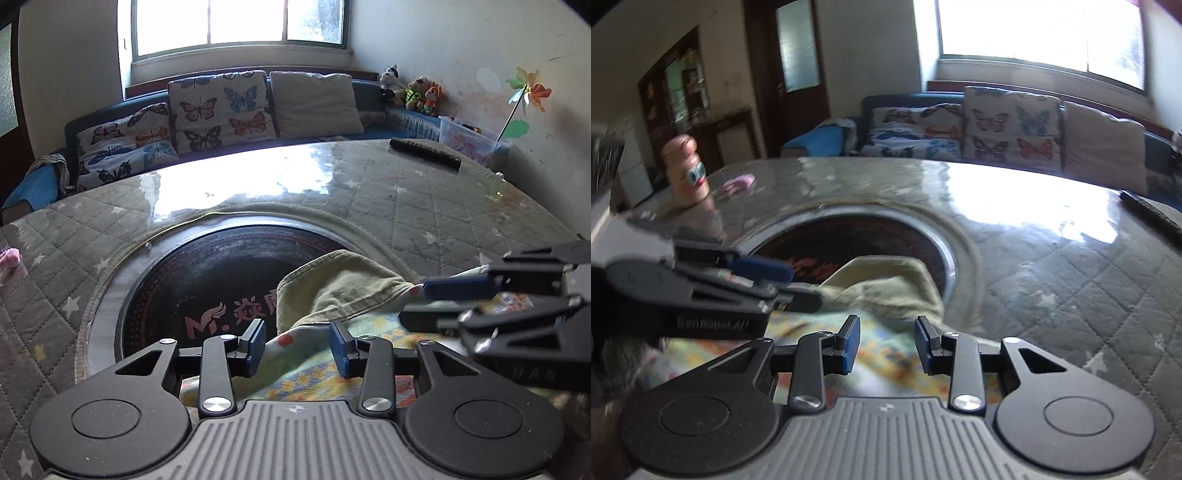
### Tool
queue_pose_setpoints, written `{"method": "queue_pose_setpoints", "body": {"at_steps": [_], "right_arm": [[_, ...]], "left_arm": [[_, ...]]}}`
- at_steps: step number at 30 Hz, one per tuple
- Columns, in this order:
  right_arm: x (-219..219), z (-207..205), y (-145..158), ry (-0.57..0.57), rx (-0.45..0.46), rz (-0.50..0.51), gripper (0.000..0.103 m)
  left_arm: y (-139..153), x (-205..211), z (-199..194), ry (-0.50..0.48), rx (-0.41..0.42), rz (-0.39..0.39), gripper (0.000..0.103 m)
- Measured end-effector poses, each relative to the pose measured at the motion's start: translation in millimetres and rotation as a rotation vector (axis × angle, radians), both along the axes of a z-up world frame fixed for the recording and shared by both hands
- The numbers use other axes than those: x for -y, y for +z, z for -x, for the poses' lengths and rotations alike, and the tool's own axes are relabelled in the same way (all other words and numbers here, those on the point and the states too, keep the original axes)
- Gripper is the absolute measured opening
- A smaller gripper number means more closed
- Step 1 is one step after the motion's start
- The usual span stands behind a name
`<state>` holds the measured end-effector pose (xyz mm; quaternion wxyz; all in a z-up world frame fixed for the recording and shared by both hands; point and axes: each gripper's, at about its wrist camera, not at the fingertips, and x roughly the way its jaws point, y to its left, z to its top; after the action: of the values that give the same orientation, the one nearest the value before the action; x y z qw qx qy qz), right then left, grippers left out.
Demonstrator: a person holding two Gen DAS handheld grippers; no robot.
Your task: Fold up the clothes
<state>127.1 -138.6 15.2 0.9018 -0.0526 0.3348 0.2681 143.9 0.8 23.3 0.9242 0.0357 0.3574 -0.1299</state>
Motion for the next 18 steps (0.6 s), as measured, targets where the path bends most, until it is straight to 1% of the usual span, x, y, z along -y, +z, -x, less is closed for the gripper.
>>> {"method": "queue_pose_setpoints", "body": {"at_steps": [2, 4, 9, 14, 18], "right_arm": [[-7, 6, -3, 0.015, 0.022, 0.039, 0.032], [-11, 12, -4, 0.032, 0.038, 0.054, 0.032], [-13, 33, 1, 0.068, 0.056, 0.063, 0.032], [-13, 56, -2, 0.106, 0.047, 0.062, 0.034], [-18, 78, -2, 0.138, 0.069, 0.068, 0.037]], "left_arm": [[1, 0, 4, -0.002, 0.003, 0.002, 0.041], [0, -1, 9, -0.005, 0.002, -0.003, 0.041], [0, -2, 22, -0.017, 0.011, -0.004, 0.041], [-1, 1, 39, -0.035, 0.027, -0.009, 0.041], [-3, 3, 57, -0.057, 0.046, -0.023, 0.041]]}}
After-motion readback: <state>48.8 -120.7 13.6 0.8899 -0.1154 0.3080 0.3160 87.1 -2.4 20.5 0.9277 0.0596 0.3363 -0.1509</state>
